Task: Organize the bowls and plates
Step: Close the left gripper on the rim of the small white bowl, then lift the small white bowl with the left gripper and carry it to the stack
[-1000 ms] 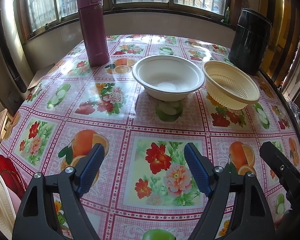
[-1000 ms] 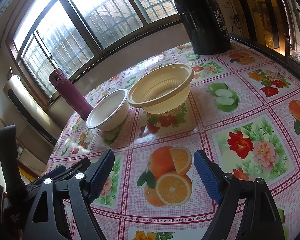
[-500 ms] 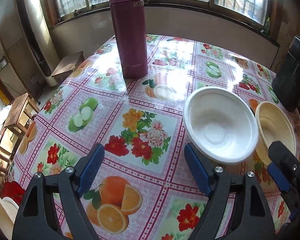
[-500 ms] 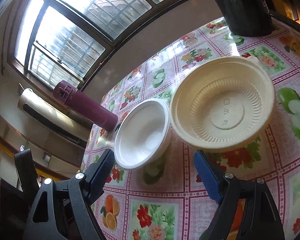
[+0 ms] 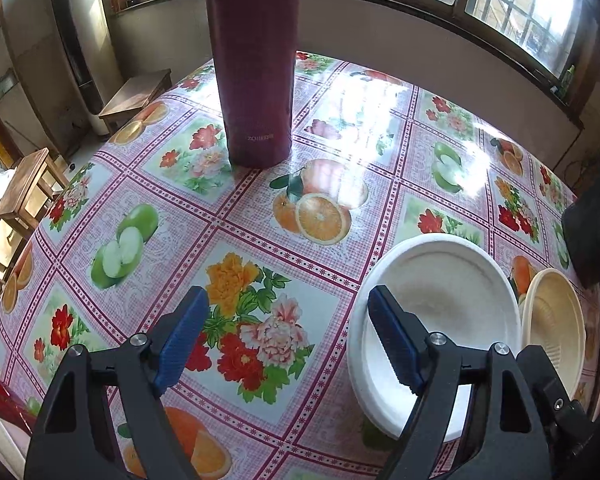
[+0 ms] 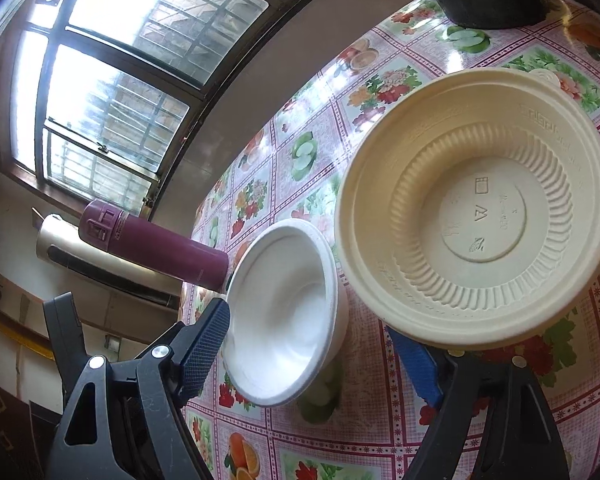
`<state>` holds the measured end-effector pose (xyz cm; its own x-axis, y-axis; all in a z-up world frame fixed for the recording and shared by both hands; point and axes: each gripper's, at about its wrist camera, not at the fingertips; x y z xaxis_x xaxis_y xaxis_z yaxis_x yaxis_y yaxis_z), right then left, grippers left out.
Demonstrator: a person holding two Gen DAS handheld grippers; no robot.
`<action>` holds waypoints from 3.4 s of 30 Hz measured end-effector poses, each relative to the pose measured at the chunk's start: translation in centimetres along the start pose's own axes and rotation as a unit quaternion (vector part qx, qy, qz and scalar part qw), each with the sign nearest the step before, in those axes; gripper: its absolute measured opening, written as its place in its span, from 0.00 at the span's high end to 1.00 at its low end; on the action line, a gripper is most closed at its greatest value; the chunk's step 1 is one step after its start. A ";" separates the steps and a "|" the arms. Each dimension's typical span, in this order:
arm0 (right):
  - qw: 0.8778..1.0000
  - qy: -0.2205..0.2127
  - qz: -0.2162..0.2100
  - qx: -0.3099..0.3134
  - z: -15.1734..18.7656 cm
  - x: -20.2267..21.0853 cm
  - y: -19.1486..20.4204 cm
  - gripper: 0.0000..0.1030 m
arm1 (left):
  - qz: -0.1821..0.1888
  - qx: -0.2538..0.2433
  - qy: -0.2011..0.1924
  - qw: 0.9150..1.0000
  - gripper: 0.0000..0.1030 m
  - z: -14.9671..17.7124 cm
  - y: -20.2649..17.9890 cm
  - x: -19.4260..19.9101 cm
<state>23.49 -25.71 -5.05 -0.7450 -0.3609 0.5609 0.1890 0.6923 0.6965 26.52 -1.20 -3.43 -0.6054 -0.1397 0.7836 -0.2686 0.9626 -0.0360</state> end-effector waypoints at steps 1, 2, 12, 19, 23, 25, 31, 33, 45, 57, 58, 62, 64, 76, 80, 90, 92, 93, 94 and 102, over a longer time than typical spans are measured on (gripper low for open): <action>1.000 0.000 0.005 0.002 0.0 -0.3 0.1 0.27 | 0.002 -0.002 0.003 1.000 0.20 0.0 -0.3 -0.3; 1.000 0.001 0.010 0.006 -0.1 -0.6 0.1 0.34 | 0.006 -0.004 0.006 1.000 0.20 0.1 -0.5 -0.7; 0.999 0.003 0.038 0.030 0.4 -1.9 0.2 0.78 | 0.043 -0.009 0.014 0.999 0.46 0.6 -1.0 -1.1; 0.998 0.001 0.043 0.044 0.8 -1.0 0.8 0.88 | 0.066 -0.029 0.029 0.997 0.73 1.1 -1.9 -0.7; 0.998 0.000 0.041 0.046 1.2 -0.1 1.2 0.89 | 0.074 -0.029 0.036 0.996 0.79 1.6 -1.3 -0.1; 0.998 0.000 0.044 0.050 1.7 0.4 1.4 0.89 | 0.075 -0.032 0.038 0.996 0.80 2.2 -1.0 0.2; 0.997 -0.001 0.048 0.053 3.0 2.1 1.1 0.89 | 0.085 -0.035 0.045 0.995 0.83 3.5 -0.4 1.5; 0.998 0.000 0.049 0.049 3.4 2.7 0.7 0.89 | 0.089 -0.036 0.047 0.994 0.83 4.1 -0.2 2.0; 0.998 0.005 0.055 0.041 6.6 7.6 -1.8 0.91 | 0.109 -0.061 0.055 0.991 0.84 8.8 0.7 5.7; 0.999 -0.003 0.038 0.035 9.6 13.7 -2.5 0.92 | 0.135 -0.084 0.055 0.986 0.88 12.1 1.3 10.2; 0.999 -0.002 0.036 0.034 9.8 14.1 -2.5 0.92 | 0.137 -0.084 0.055 0.985 0.88 12.3 1.5 10.4; 0.999 -0.002 0.033 0.040 11.1 15.7 -2.3 0.92 | 0.140 -0.088 0.050 0.985 0.88 13.2 2.2 11.8; 0.998 -0.003 0.032 0.044 11.7 16.4 -2.0 0.92 | 0.140 -0.091 0.045 0.985 0.88 13.6 2.6 12.6; 0.997 -0.011 0.007 0.074 15.1 19.6 1.7 0.92 | 0.134 -0.081 0.000 0.988 0.88 14.4 7.5 17.6; 0.996 -0.012 -0.008 0.093 16.3 20.3 4.2 0.92 | 0.130 -0.066 -0.022 0.989 0.88 14.1 10.2 19.6; 0.989 0.008 -0.052 0.140 21.1 19.8 11.2 0.92 | 0.096 -0.027 -0.066 0.993 0.87 14.0 18.8 22.9; 0.987 0.015 -0.059 0.152 22.3 19.3 12.6 0.92 | 0.086 -0.016 -0.071 0.994 0.87 14.0 20.6 23.2; 0.985 0.019 -0.063 0.157 22.9 19.1 13.3 0.92 | 0.080 -0.011 -0.074 0.994 0.87 14.0 21.5 23.4; 0.984 0.024 -0.068 0.162 23.4 18.8 14.0 0.92 | 0.074 -0.008 -0.079 0.994 0.87 14.1 22.2 23.5; 0.975 0.059 -0.083 0.197 27.7 16.2 17.3 0.92 | 0.038 0.012 -0.085 0.996 0.87 15.3 26.8 23.0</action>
<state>-3.05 -2.27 3.74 -0.6606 -0.5428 0.5187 -0.2059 0.7954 0.5701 -6.04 17.85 4.15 -0.7425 -0.1067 0.6614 -0.2339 0.9664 -0.1068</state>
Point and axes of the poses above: each gripper's, at about its wrist camera, not at the fingertips, and x roughly against the way its jaws point, y to its left, z to its underside, and after that the axes turned 8 degrees about -y, right-handed
